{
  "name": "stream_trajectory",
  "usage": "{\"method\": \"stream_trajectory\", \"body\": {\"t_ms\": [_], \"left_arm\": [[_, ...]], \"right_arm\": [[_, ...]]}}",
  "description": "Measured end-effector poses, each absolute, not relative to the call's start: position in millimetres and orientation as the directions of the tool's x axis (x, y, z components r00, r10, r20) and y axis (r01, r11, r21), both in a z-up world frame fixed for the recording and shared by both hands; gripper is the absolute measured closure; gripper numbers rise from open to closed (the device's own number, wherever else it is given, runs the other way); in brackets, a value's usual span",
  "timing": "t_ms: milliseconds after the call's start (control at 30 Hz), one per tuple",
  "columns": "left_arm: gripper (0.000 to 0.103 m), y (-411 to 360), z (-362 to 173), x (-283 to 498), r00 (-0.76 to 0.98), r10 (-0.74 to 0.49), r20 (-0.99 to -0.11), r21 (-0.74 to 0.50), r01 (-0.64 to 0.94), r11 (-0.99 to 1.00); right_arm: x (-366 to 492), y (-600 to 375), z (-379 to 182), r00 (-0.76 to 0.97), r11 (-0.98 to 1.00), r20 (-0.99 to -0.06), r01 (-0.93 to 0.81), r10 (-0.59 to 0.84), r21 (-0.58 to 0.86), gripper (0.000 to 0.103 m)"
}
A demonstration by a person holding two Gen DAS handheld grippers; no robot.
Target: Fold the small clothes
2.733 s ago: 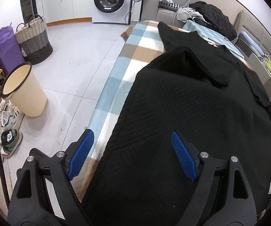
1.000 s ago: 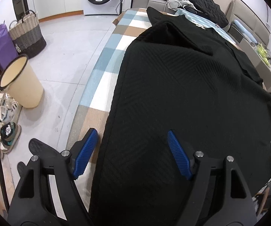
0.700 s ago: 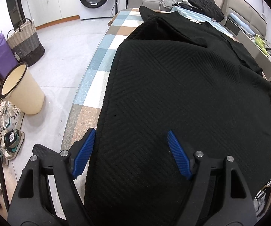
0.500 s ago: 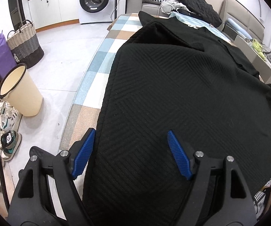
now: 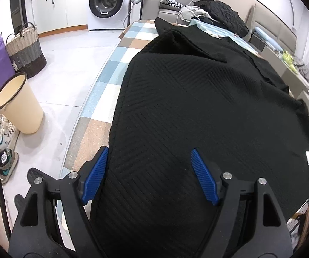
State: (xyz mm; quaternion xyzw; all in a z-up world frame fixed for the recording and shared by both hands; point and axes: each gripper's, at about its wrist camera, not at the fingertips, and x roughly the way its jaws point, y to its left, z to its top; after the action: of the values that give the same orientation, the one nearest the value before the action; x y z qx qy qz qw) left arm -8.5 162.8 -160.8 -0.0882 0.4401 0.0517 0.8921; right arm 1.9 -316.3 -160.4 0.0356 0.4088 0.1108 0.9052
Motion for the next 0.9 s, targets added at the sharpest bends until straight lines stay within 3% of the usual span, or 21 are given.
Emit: {"method": "stream_trajectory", "body": {"t_ms": [133, 200, 267, 333, 367, 400, 433, 600, 800, 900], "left_arm": [[0.032, 157.8, -162.3, -9.5, 0.612, 0.044, -0.79, -0.075, -0.167, 0.983], [0.05, 155.0, -161.6, -11.3, 0.624, 0.045, -0.78, -0.066, -0.153, 0.986], [0.081, 153.7, -160.4, -12.9, 0.634, 0.026, -0.773, -0.078, -0.136, 0.988], [0.093, 153.8, -159.8, -13.7, 0.644, 0.01, -0.765, -0.096, -0.13, 0.987], [0.095, 153.7, -159.3, -14.5, 0.648, 0.014, -0.761, -0.095, -0.132, 0.987], [0.096, 153.4, -158.4, -15.6, 0.655, 0.019, -0.755, -0.09, -0.132, 0.987], [0.097, 153.7, -156.3, -17.6, 0.665, 0.021, -0.747, -0.09, -0.132, 0.987], [0.097, 159.0, -135.6, -33.3, 0.723, -0.008, -0.691, -0.131, -0.115, 0.985], [0.097, 160.7, -111.6, -48.5, 0.78, -0.036, -0.625, -0.17, -0.092, 0.981], [0.098, 163.1, -99.3, -57.5, 0.802, -0.05, -0.595, -0.189, -0.08, 0.979]], "right_arm": [[1.5, -314.6, -165.1, 0.645, 0.974, -0.731, -0.178, 0.224, 0.141, 0.045], [0.4, -310.6, -166.4, 0.657, 0.976, -0.725, -0.183, 0.208, 0.115, 0.045], [-0.9, -304.2, -167.7, 0.664, 0.975, -0.72, -0.204, 0.203, 0.087, 0.051], [-4.2, -293.3, -168.9, 0.674, 0.967, -0.709, -0.25, 0.205, 0.041, 0.072], [-6.0, -288.6, -169.1, 0.684, 0.964, -0.7, -0.266, 0.206, 0.024, 0.077], [-7.4, -284.4, -169.0, 0.692, 0.961, -0.692, -0.277, 0.205, 0.008, 0.09], [-9.2, -282.2, -168.5, 0.704, 0.96, -0.681, -0.28, 0.202, -0.005, 0.096], [-24.0, -288.5, -149.7, 0.773, 0.949, -0.572, -0.315, 0.275, 0.03, 0.097], [-45.2, -311.1, -121.2, 0.853, 0.923, -0.353, -0.357, 0.384, 0.142, 0.097], [-50.8, -313.6, -115.1, 0.865, 0.916, -0.301, -0.365, 0.4, 0.167, 0.097]]}}
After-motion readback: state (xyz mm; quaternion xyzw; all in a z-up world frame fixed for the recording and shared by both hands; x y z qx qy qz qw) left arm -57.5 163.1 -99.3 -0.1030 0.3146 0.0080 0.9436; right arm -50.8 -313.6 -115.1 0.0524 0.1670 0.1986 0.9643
